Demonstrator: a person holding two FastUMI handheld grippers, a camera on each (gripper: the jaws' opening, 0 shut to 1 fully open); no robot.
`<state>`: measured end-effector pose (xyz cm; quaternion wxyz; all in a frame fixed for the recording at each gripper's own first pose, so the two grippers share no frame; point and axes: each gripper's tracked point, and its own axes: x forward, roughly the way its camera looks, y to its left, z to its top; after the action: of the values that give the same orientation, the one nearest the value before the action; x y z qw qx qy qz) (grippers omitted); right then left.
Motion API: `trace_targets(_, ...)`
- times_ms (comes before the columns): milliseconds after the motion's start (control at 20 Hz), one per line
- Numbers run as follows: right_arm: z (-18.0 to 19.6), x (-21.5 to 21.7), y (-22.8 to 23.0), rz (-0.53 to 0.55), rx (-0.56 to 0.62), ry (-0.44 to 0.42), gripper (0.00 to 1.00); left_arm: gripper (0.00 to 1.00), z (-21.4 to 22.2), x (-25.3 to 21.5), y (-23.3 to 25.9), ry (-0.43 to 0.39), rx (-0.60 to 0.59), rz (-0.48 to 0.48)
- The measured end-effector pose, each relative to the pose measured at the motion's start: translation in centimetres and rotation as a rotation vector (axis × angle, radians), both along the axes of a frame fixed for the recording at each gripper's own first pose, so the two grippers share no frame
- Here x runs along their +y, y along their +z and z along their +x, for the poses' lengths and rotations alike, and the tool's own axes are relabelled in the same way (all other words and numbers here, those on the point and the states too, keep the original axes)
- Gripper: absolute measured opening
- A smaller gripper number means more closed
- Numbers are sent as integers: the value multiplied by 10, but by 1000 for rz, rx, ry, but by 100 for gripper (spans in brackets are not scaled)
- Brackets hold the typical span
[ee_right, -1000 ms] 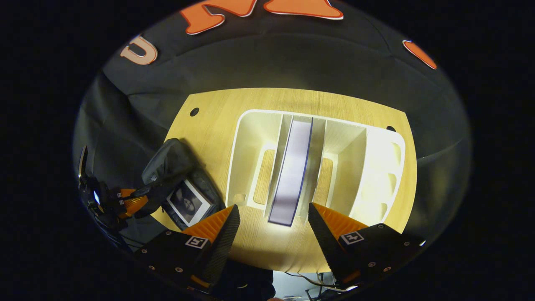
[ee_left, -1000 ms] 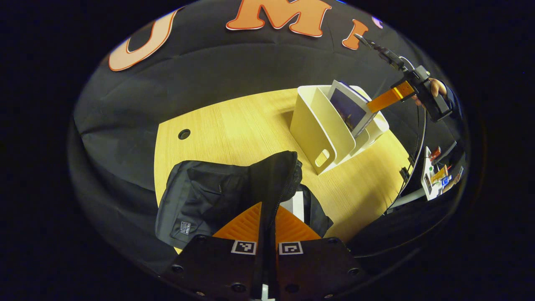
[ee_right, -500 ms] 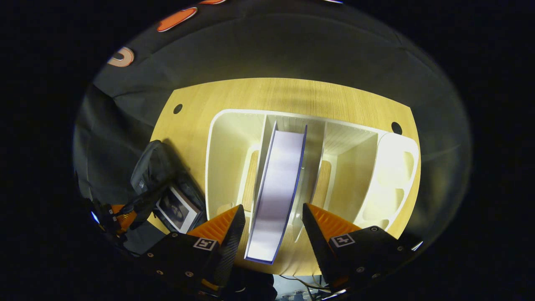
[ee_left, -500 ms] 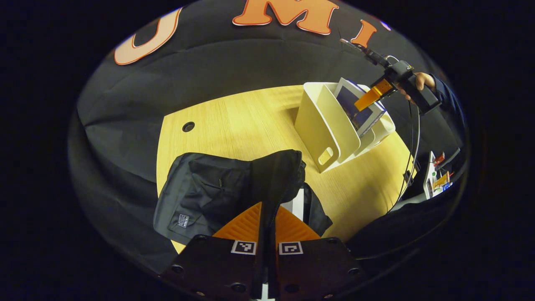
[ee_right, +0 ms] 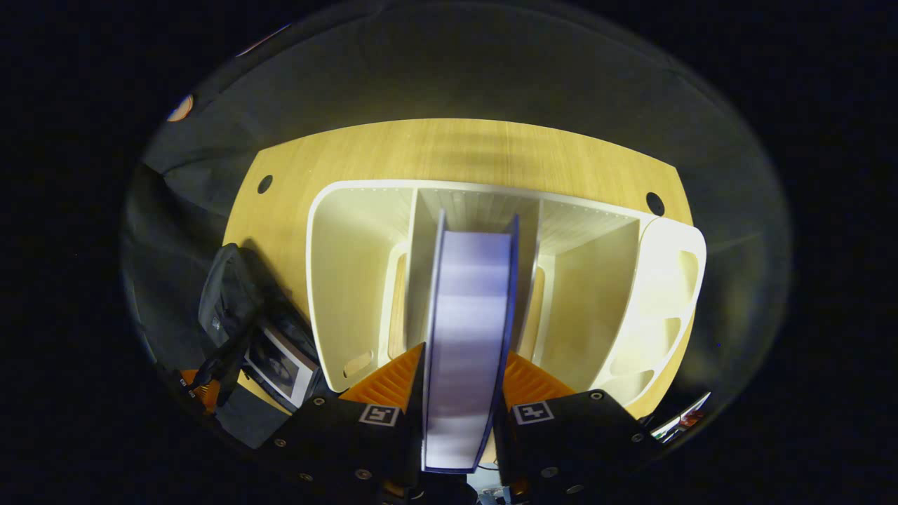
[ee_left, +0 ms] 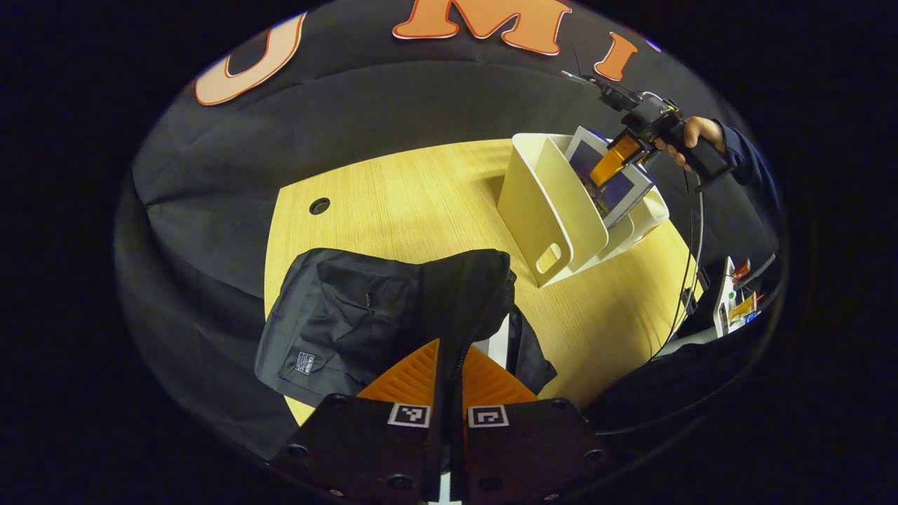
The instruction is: Open the schoolbag, grab two books from the bookshelf and put them into the schoolbag.
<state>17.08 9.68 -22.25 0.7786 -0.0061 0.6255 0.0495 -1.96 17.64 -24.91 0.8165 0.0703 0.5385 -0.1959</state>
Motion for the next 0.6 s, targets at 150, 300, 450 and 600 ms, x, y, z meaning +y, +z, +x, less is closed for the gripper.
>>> trace_targets(150, -4, -6, 1, -30, -2, -25, 40, 6, 1, 1, -1, -8, -8, -7)
trace_targets(300, -16, -1, 7, -28, -4, -35, 39, 6, -2, 4, 0, -28, -11, -18)
trace_targets(450, -30, 2, 17, -32, -22, -40, 39, 6, -4, 6, 2, -57, -20, -26)
trace_targets(600, -47, 4, 28, -25, -41, -61, 39, 6, -4, 8, 2, -83, -24, -35)
